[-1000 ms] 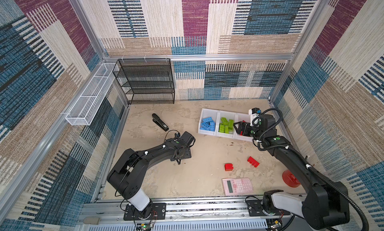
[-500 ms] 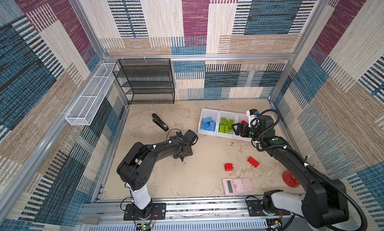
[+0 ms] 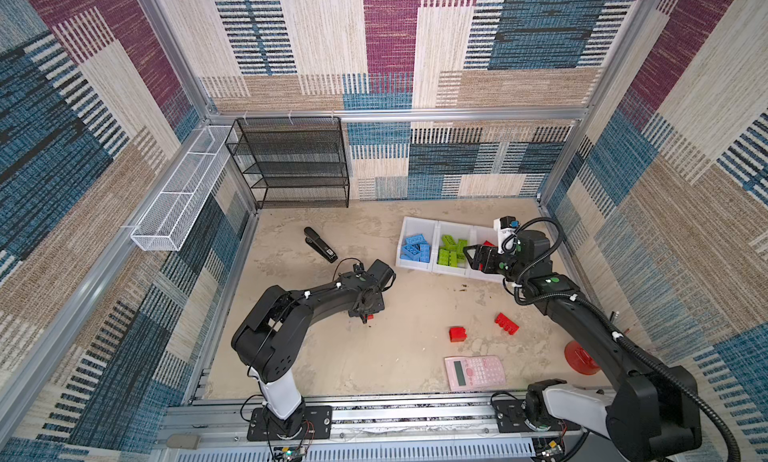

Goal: Sort the legos into containers by color
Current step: 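Carry the flat red brick over the red compartment and open the left gripper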

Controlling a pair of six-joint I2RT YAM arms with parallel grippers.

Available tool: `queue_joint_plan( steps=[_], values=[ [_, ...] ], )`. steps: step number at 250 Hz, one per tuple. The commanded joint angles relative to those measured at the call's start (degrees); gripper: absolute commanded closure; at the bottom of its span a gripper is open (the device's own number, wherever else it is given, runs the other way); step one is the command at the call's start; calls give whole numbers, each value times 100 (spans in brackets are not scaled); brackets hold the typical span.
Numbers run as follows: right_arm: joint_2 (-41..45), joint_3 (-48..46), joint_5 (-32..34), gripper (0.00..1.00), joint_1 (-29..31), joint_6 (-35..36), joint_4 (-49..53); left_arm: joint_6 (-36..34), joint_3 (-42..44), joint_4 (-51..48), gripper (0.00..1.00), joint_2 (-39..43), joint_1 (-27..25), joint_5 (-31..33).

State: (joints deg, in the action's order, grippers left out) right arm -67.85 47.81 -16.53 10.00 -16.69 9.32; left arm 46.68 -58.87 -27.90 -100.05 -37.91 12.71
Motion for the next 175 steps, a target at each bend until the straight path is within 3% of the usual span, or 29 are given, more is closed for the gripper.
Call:
queue_joint_plan(
  steps=[1, 77, 175],
  values=[
    [93, 60, -184, 12, 26, -45, -61, -240, -237, -35, 76, 23, -88, -191],
    [391, 320, -503, 13, 128, -265, -74, -735, -1431, 604, 77, -216, -402, -1047],
    [920, 626, -249, 13, 371, -198, 368, -968, -4195, 738, 77, -1910, -800, -2128]
  ],
)
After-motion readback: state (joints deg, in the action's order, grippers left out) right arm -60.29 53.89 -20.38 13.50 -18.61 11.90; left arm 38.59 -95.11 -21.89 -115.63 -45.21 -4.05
